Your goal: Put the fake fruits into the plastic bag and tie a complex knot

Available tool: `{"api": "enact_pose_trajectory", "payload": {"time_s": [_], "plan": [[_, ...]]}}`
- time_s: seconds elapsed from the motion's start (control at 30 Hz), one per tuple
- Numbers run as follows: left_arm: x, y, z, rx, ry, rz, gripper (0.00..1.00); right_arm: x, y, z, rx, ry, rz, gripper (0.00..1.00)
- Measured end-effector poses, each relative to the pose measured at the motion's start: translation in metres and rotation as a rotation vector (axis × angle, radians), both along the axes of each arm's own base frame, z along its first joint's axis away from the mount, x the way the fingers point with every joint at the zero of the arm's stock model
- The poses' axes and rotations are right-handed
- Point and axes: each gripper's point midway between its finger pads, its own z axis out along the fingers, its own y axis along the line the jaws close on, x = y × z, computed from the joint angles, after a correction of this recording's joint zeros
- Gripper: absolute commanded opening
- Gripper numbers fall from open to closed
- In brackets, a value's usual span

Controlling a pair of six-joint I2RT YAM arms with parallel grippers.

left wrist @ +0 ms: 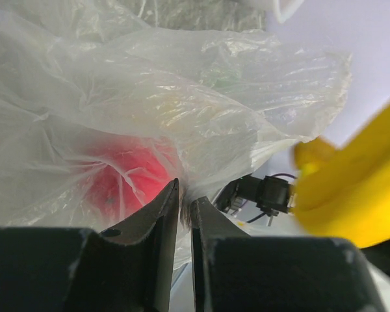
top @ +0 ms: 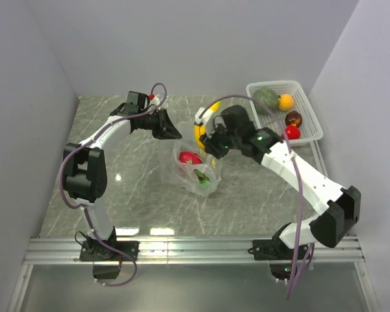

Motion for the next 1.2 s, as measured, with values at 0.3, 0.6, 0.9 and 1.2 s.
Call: {"api": "enact_pose_trajectory", "payload": {"time_s": [0.3,0.6,0.9,1.2], "plan": [[0.007,0.000,0.019,-0.083,0.001,0.006,0.20,-0.013,0.034,-0.037,0.054,0.125,0.031,0.00],[0.011,-0.002,0.047,-0.161,-0.033,-0.011,0.19,-0.034,0.066,-0.085,0.070,0.334,0.139,0.00],[0.001,0.002,0.066,-0.189,-0.082,-0.051,0.23,-0.018,0.055,-0.090,0.122,0.405,0.098,0.00],[-0.006,0.016,0.035,-0.070,-0.078,-0.011,0.61,-0.002,0.031,-0.019,0.242,0.276,0.081,0.00]]}}
